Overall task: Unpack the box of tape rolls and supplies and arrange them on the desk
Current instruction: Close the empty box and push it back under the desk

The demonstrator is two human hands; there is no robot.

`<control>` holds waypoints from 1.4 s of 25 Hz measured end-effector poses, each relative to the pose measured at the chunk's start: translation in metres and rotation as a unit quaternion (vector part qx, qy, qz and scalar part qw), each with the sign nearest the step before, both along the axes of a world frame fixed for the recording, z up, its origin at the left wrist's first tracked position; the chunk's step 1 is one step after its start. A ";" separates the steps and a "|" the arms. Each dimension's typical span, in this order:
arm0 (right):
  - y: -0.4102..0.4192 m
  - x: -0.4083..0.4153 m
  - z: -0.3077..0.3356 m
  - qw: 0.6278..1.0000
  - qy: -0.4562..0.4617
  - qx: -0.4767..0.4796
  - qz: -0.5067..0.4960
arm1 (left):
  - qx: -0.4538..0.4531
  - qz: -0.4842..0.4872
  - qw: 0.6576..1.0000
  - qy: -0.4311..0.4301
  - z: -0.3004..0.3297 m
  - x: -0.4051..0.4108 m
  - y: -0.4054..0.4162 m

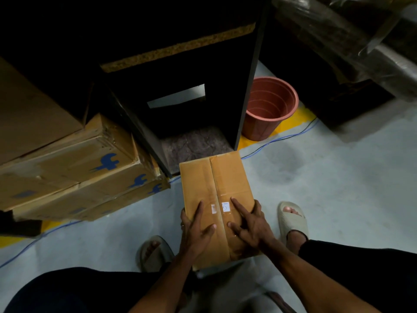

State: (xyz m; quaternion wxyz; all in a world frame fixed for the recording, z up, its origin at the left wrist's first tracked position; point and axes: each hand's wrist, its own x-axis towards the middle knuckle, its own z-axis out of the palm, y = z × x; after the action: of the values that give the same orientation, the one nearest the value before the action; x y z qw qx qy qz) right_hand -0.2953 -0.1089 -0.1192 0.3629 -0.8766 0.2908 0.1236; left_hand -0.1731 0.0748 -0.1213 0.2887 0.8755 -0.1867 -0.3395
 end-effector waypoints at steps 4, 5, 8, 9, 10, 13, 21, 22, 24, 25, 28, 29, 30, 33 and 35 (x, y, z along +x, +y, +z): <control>0.010 -0.004 0.013 0.999 -0.032 -0.013 0.007 | -0.012 0.001 0.999 -0.030 0.014 -0.008 0.015; 0.009 -0.001 0.018 0.999 -0.049 -0.019 0.004 | -0.019 0.009 0.999 -0.042 0.020 -0.008 0.015; 0.004 0.016 0.033 0.995 -0.085 -0.048 -0.004 | -0.052 0.021 0.996 -0.070 0.035 0.006 0.008; -0.001 0.024 0.039 0.994 -0.093 -0.054 -0.007 | -0.055 0.022 0.996 -0.073 0.040 0.014 0.002; -0.007 0.034 0.043 0.994 -0.099 -0.053 -0.012 | -0.057 0.023 0.995 -0.074 0.045 0.025 -0.004; -0.035 0.068 0.053 0.994 -0.097 -0.043 -0.013 | -0.061 0.026 0.996 -0.065 0.056 0.060 -0.028; -0.081 0.125 0.017 0.998 -0.005 -0.057 0.038 | -0.005 -0.047 0.997 -0.066 0.026 0.101 -0.056; -0.081 0.119 0.012 0.996 -0.012 -0.072 0.043 | 0.011 -0.063 0.994 -0.084 0.023 0.096 -0.056; -0.075 0.101 0.004 0.988 -0.053 -0.123 0.074 | 0.062 -0.103 0.983 -0.141 0.016 0.081 -0.056; -0.070 0.091 0.002 0.981 -0.070 -0.149 0.101 | 0.085 -0.127 0.973 -0.174 0.013 0.072 -0.055; -0.056 0.073 0.002 0.959 -0.051 -0.198 0.198 | 0.124 -0.201 0.939 -0.250 0.003 0.054 -0.055; -0.055 0.071 0.001 0.950 -0.033 -0.213 0.224 | 0.137 -0.217 0.931 -0.259 0.000 0.053 -0.057; -0.054 0.071 0.001 0.944 -0.022 -0.224 0.239 | 0.151 -0.222 0.927 -0.261 -0.001 0.051 -0.059; -0.060 0.076 0.006 0.941 -0.009 -0.231 0.246 | 0.160 -0.220 0.929 -0.252 0.002 0.052 -0.067; -0.067 0.082 0.012 0.940 0.003 -0.224 0.257 | 0.157 -0.222 0.925 -0.264 0.006 0.055 -0.068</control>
State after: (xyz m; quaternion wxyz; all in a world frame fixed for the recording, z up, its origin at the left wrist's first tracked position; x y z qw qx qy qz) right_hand -0.2137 -0.1757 -0.1073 0.1125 -0.9797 0.0768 0.1468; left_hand -0.1177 0.0066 -0.1157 0.0053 0.9035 -0.3904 -0.1767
